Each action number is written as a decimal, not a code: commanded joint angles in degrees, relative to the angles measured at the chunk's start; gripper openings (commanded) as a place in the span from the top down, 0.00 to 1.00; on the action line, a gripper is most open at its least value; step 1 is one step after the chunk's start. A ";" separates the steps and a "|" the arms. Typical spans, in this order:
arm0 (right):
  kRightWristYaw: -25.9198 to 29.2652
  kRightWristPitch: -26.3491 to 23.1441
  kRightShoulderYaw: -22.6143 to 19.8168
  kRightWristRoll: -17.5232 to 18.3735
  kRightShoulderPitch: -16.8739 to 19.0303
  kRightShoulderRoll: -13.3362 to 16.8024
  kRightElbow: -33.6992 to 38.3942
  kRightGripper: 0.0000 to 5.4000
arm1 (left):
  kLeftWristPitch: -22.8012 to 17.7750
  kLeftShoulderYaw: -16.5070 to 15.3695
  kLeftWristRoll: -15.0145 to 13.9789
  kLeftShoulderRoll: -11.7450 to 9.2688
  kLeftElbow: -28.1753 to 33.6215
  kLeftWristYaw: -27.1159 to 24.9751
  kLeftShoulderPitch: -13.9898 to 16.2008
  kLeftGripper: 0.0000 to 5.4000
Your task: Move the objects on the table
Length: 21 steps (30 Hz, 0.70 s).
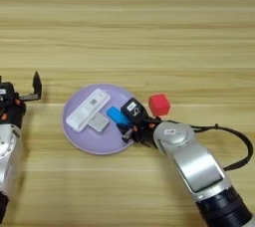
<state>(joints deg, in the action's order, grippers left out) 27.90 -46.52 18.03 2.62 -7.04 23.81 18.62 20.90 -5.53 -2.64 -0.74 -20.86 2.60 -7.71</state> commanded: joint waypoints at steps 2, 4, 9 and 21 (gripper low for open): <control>-1.10 -3.46 -3.31 1.06 1.15 0.17 2.57 0.74 | -0.85 -0.06 0.35 -0.15 0.27 0.05 0.29 0.00; -1.29 -4.06 -4.59 1.63 1.22 0.02 4.12 0.74 | -0.83 -0.06 0.35 -0.14 0.26 0.07 0.28 0.00; -2.45 -4.74 -8.85 3.58 1.44 -0.86 6.85 0.74 | -0.72 -0.13 0.31 -0.20 -0.12 0.03 0.07 0.00; -4.70 -6.63 -16.80 9.11 1.83 -2.94 13.25 0.74 | -0.70 -0.30 0.23 -0.21 -0.61 -0.08 -0.21 0.00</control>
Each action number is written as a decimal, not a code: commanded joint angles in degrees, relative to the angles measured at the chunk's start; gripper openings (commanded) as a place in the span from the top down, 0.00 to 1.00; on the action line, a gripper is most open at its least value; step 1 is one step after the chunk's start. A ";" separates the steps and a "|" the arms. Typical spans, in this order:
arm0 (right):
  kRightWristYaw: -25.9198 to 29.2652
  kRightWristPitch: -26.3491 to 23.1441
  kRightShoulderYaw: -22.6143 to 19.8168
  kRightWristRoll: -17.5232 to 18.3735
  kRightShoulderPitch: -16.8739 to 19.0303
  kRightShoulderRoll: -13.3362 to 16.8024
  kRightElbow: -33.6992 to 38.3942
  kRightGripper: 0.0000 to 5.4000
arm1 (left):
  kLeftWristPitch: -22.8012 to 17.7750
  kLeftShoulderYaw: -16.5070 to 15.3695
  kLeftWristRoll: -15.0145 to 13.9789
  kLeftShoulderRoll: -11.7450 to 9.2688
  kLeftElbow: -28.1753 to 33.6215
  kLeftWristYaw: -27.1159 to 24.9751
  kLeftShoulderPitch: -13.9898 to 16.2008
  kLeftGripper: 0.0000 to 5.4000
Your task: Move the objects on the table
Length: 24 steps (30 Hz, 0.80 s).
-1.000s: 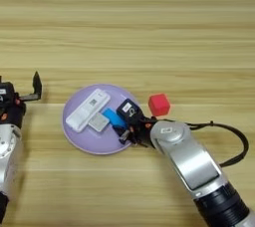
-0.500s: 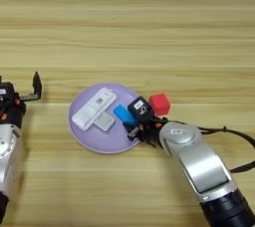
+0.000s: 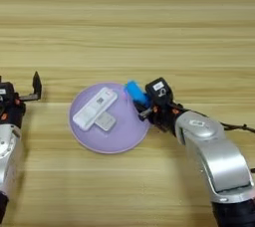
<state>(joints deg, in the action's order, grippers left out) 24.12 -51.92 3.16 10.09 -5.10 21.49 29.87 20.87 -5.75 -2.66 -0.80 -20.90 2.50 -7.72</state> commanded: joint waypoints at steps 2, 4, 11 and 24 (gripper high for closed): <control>-1.41 -1.44 -3.31 2.34 -0.15 -0.67 2.60 0.74 | -0.63 -0.12 0.26 -0.13 -0.63 0.02 -0.24 0.00; -2.20 -1.11 -5.36 2.74 -0.07 -0.51 2.88 0.74 | -0.59 -0.12 0.32 -0.09 -0.63 0.04 -0.22 0.00; -5.25 2.36 -12.44 1.61 1.58 0.97 0.05 0.74 | -0.48 -0.18 0.31 -0.05 -0.63 0.06 -0.09 0.00; -7.36 12.05 -16.93 2.25 6.95 -1.74 -6.00 0.74 | -0.27 -0.62 0.09 -0.41 -0.59 -0.36 0.36 0.00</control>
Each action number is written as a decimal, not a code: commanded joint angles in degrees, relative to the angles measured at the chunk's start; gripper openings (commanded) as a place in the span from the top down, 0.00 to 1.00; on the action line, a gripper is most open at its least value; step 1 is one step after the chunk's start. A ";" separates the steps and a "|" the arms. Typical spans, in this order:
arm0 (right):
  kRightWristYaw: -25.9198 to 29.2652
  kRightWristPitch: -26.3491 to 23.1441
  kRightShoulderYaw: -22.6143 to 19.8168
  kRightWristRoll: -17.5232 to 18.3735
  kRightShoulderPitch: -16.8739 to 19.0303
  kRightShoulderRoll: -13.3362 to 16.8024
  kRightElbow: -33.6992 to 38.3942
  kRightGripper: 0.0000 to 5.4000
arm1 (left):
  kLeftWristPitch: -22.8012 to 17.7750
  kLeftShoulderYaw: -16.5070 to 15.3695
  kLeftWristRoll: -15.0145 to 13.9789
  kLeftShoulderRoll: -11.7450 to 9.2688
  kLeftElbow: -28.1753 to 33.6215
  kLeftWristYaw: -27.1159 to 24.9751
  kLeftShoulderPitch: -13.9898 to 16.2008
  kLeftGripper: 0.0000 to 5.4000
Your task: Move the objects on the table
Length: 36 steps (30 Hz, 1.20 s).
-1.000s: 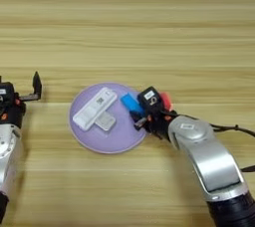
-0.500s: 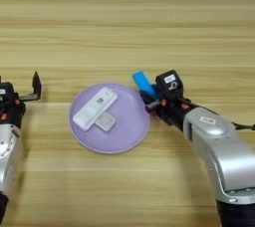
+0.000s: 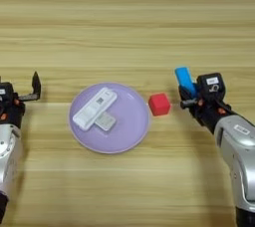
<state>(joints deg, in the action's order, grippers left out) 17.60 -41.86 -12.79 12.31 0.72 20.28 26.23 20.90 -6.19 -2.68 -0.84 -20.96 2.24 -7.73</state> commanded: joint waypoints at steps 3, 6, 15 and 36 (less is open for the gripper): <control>-1.74 4.49 -1.17 -0.84 2.20 -1.04 -6.07 0.74 | -0.18 -0.33 0.16 -0.57 -0.79 -0.34 0.40 0.00; -2.43 6.54 -0.66 -1.46 2.72 -1.39 -8.89 0.74 | -0.11 -0.40 0.20 -0.79 -1.10 -0.62 0.37 0.00; -4.04 8.91 -0.14 -2.77 2.45 -1.30 -13.92 0.74 | 0.69 -0.19 1.16 -1.62 -2.18 -0.35 0.12 0.00; -4.17 9.72 -0.37 -2.21 1.99 -1.64 -14.35 0.47 | 0.84 -0.27 0.90 -1.73 -2.69 0.07 -0.12 0.00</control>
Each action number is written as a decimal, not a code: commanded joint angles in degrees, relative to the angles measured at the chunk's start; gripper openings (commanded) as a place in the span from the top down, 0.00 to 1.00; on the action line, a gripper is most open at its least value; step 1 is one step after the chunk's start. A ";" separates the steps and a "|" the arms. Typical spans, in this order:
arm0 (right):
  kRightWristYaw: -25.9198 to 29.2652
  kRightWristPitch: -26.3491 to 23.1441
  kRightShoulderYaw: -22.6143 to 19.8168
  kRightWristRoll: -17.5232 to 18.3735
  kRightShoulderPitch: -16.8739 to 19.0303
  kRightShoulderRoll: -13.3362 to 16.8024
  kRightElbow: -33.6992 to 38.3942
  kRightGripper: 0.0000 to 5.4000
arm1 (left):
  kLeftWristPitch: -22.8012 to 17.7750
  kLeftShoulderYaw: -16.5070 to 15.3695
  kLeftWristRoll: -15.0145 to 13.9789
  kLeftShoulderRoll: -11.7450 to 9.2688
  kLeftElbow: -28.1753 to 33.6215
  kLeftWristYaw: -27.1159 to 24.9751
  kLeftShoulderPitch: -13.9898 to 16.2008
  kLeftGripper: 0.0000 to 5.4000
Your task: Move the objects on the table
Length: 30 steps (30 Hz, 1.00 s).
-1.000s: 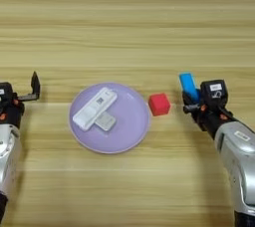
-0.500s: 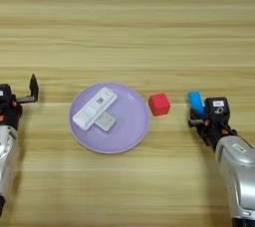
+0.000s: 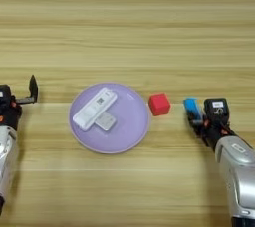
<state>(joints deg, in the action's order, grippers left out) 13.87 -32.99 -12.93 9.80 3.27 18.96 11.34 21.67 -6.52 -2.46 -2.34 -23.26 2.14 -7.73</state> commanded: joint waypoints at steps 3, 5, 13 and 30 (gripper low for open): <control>-0.33 1.26 -0.35 0.56 -0.54 -0.41 1.08 0.41 | 0.07 0.07 0.70 -0.20 -0.37 0.23 -0.10 0.00; -0.39 1.91 -0.41 0.54 -0.50 -0.42 1.29 0.38 | 0.08 0.08 0.71 -0.20 -0.37 0.25 -0.10 0.00; -1.46 4.75 -1.94 1.22 -0.94 -0.88 2.85 0.21 | 0.07 0.08 0.68 -0.20 -0.43 0.25 -0.17 0.00; 0.99 7.67 2.29 0.38 -0.65 0.59 9.97 0.01 | 0.16 0.27 0.89 -0.05 -1.05 0.45 -0.66 0.00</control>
<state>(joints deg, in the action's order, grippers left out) 14.26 -25.36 -11.76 10.76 2.85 18.76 20.17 21.67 -6.48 -2.45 -2.34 -23.59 2.32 -7.82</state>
